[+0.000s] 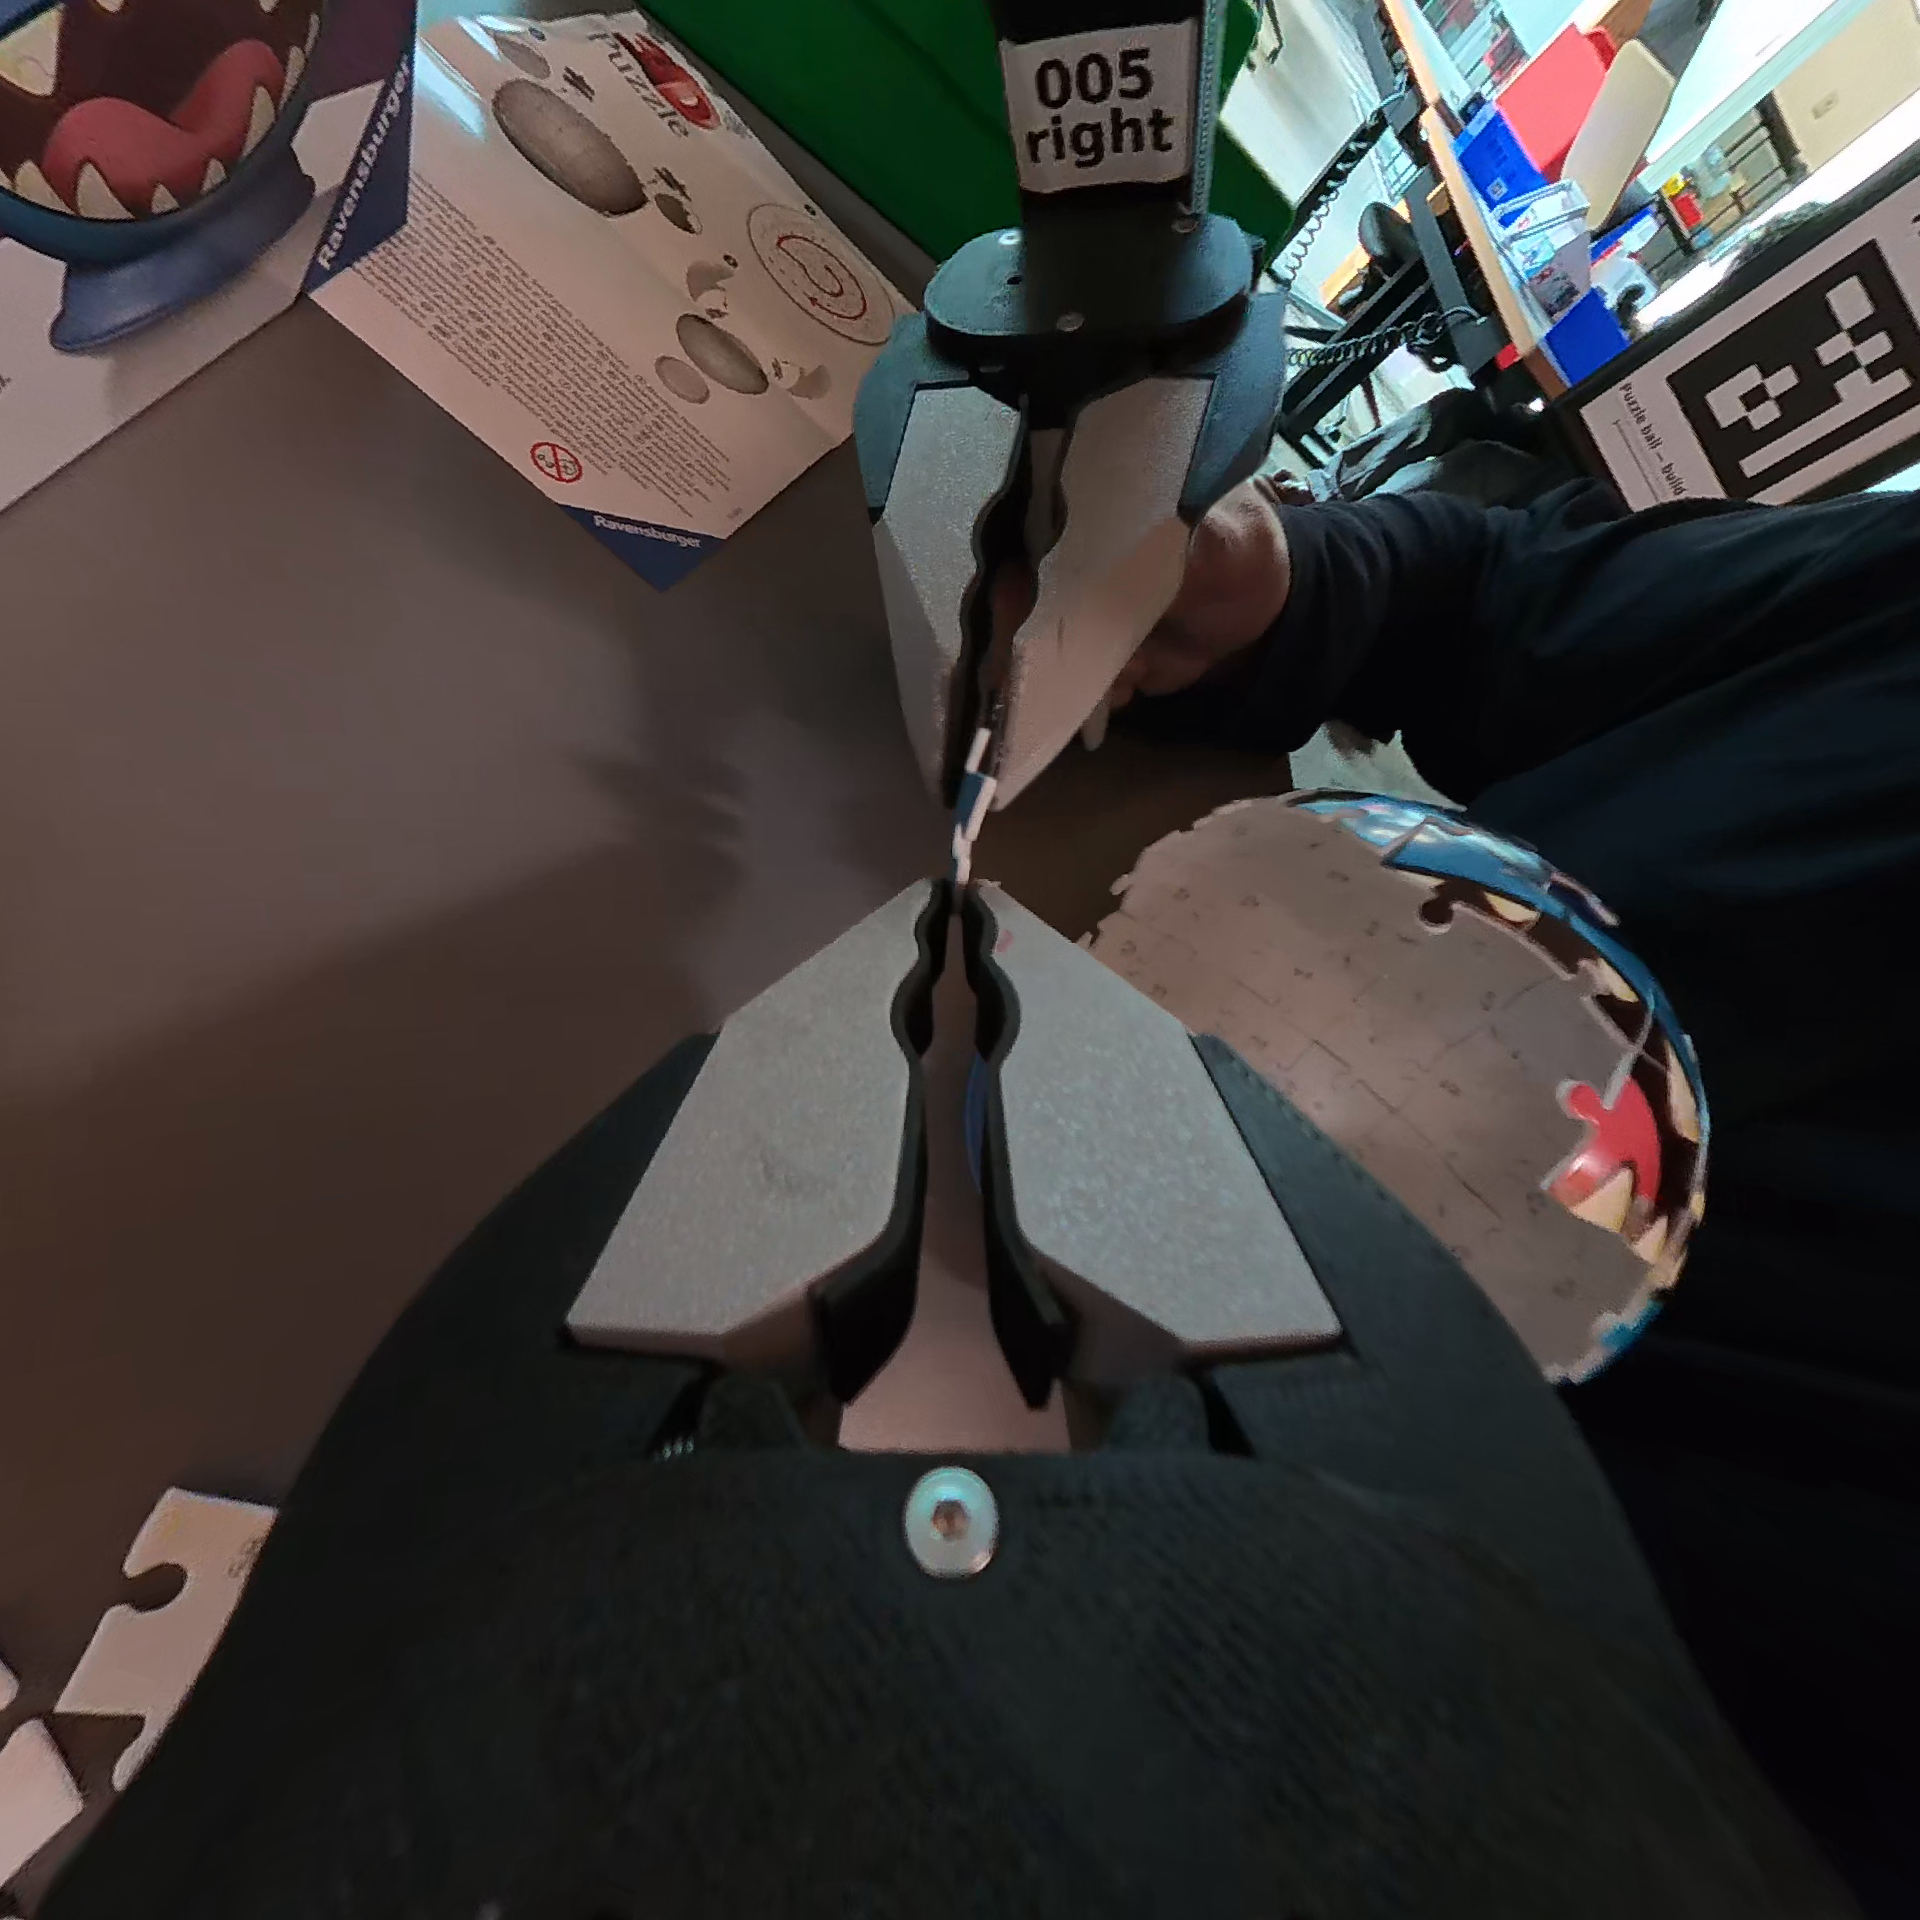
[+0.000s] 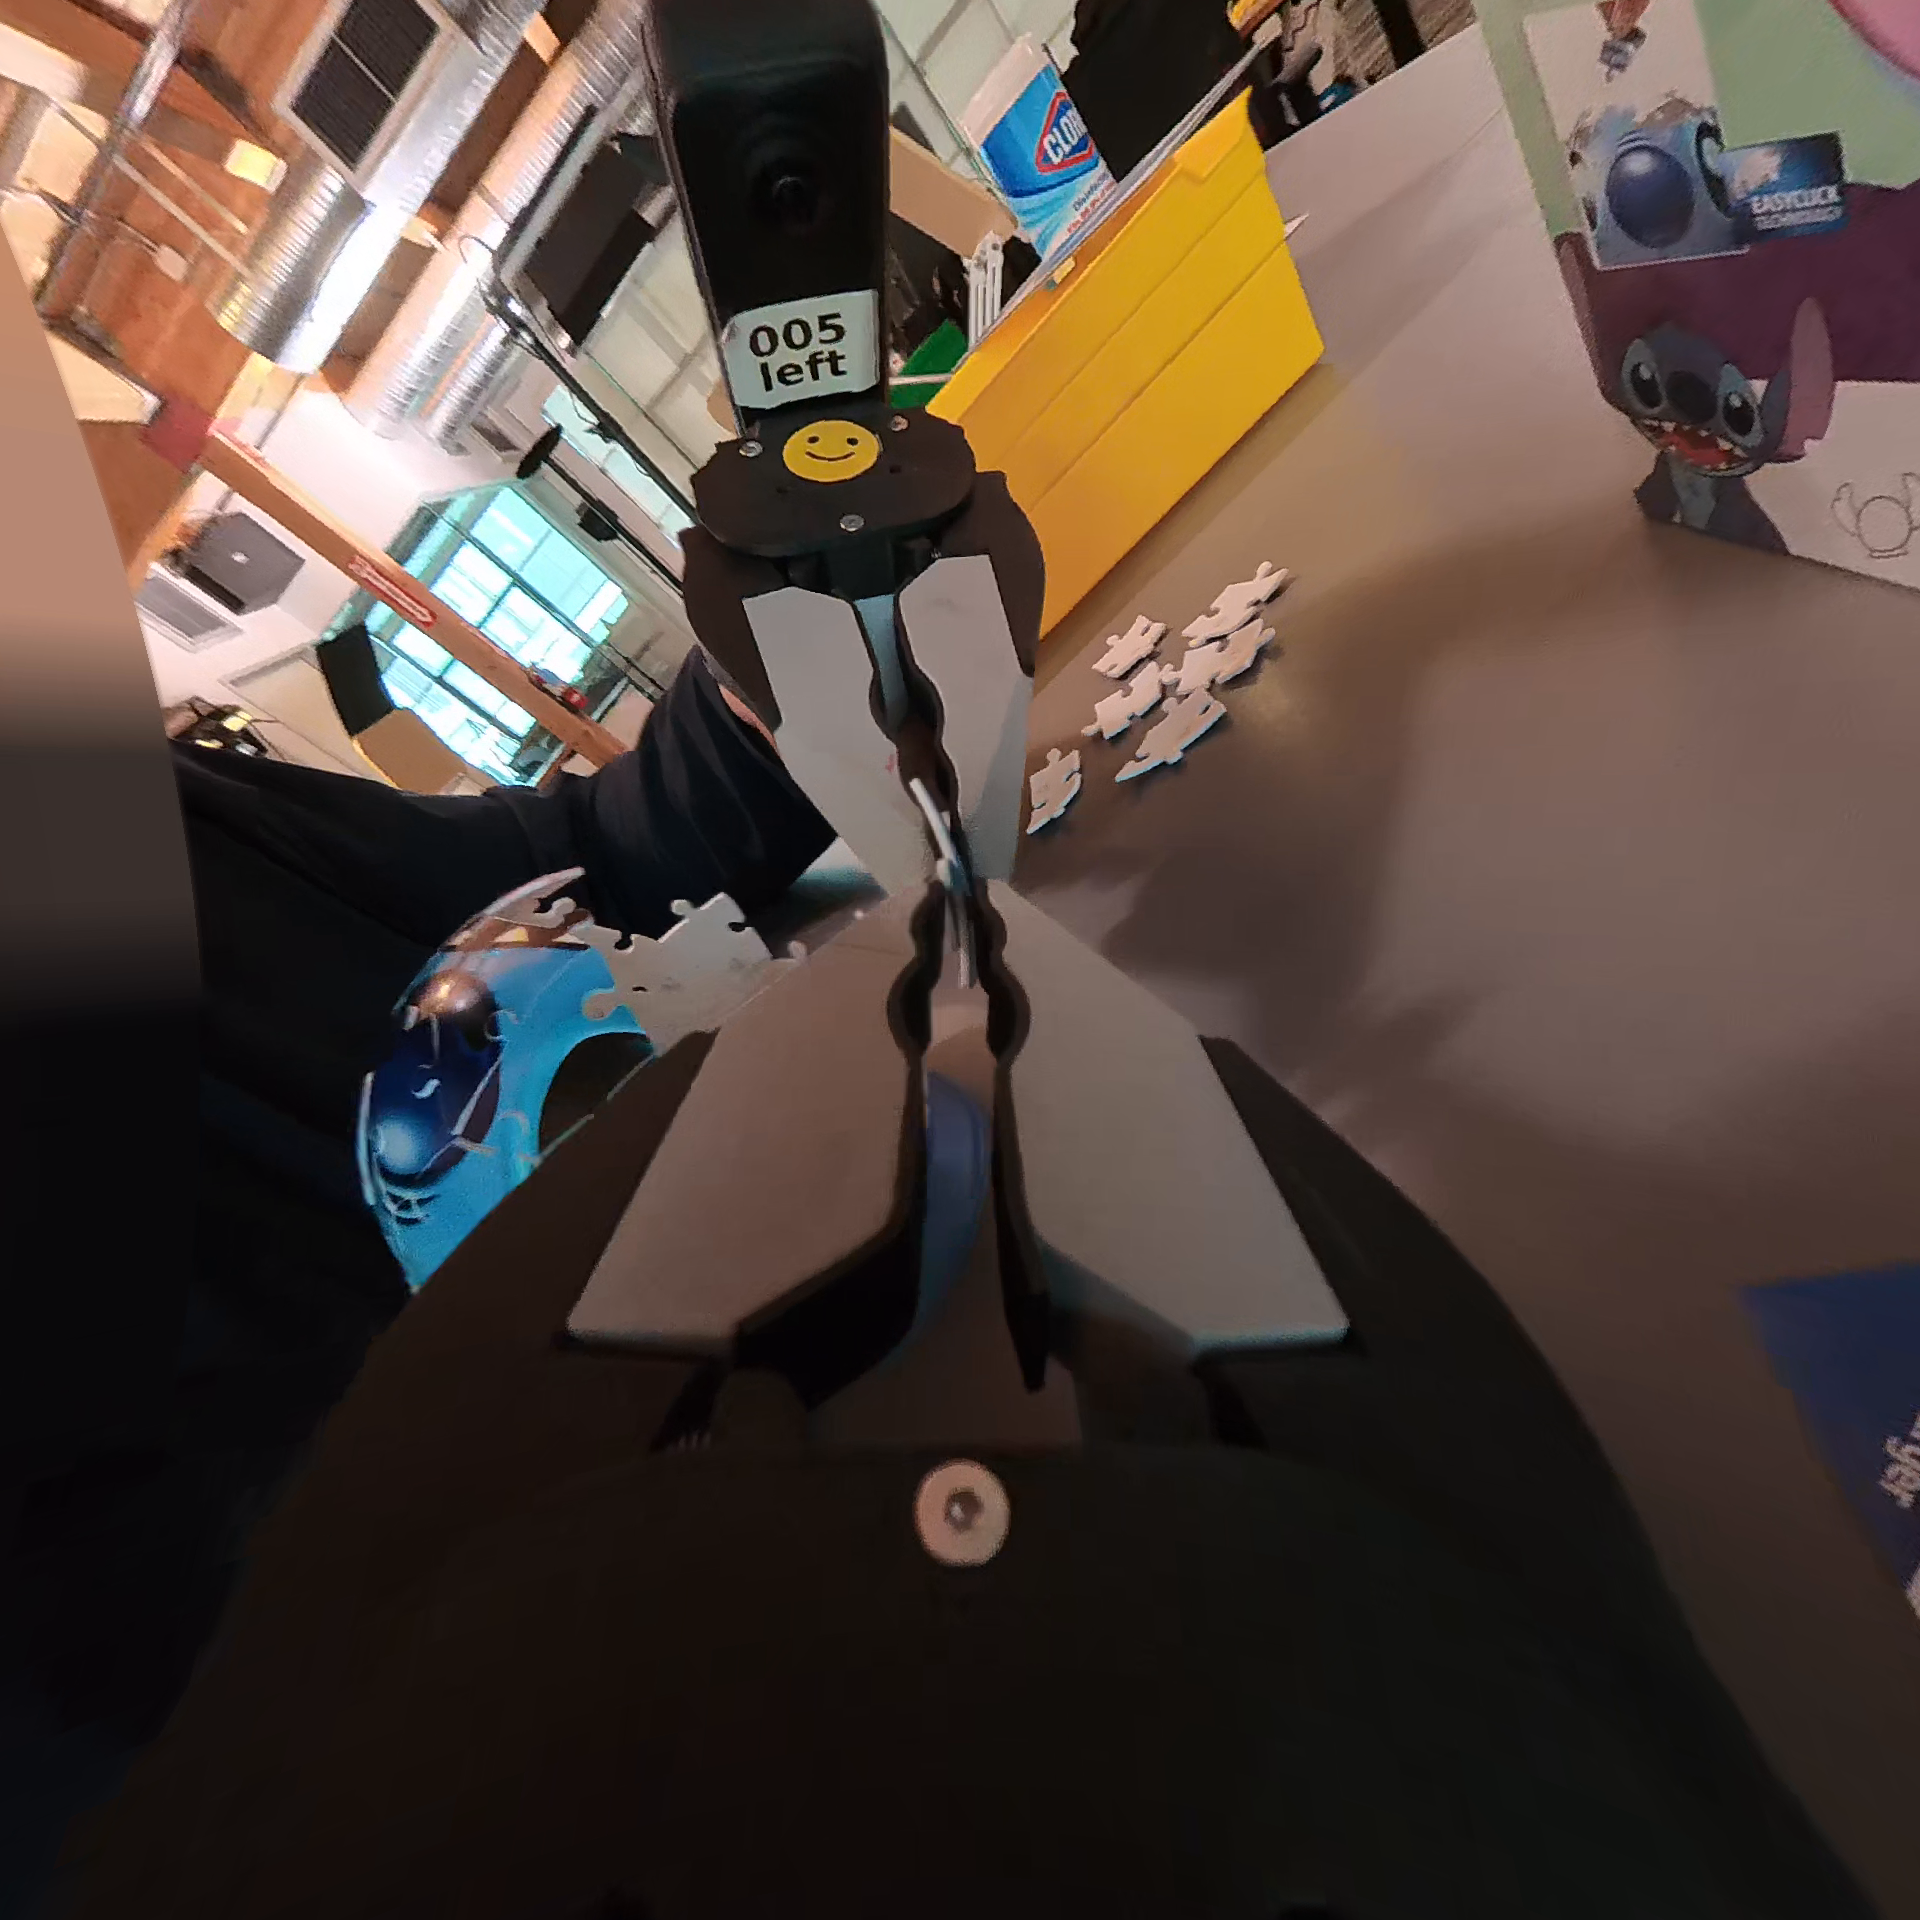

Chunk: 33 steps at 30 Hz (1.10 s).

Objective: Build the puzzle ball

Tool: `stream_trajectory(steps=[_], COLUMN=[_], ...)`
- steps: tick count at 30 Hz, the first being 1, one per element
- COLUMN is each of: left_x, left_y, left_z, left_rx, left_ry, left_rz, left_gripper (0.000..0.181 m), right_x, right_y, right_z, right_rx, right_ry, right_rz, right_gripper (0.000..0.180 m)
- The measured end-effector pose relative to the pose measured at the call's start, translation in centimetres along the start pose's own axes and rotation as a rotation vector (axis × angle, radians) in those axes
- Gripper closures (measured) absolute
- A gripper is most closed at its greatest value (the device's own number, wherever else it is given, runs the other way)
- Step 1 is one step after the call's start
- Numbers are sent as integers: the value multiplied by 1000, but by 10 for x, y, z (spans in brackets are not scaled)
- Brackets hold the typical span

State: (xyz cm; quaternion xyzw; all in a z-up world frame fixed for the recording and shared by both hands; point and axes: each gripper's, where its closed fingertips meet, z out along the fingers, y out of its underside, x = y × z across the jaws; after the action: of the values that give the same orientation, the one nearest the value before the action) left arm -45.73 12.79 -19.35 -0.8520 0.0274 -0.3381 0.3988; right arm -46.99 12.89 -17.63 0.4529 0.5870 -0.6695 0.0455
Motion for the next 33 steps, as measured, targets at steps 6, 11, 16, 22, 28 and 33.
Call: stream_trajectory(steps=[6, 11, 16, 22, 28, 33], left_x=[4, 4, -7, -13, -15, -14], left_y=[-2, -16, -20, -12, -10, -8], left_z=[-15, -43, -53, -44, -40, -38], left_rx=[-25, 15, 27, -2, -4, -16], left_ry=[-10, -57, -123, -120, -117, -113], left_rz=[42, 94, 98, 77, 67, 69], left_gripper=[174, 181, 181, 181, 181, 181], right_x=[-5, -14, -6, -9, -13, -14], right_y=[8, 20, 35, 51, 54, 58], right_z=[-2, 1, 1, 3, 6, 9], right_rx=[-68, -166, -324, -499, -520, -529], right_ry=[4, 8, 43, -5, -19, -29], right_rz=[-27, -68, -110, -74, -65, -63], right_gripper=[180, 180, 180, 180, 180, 180])
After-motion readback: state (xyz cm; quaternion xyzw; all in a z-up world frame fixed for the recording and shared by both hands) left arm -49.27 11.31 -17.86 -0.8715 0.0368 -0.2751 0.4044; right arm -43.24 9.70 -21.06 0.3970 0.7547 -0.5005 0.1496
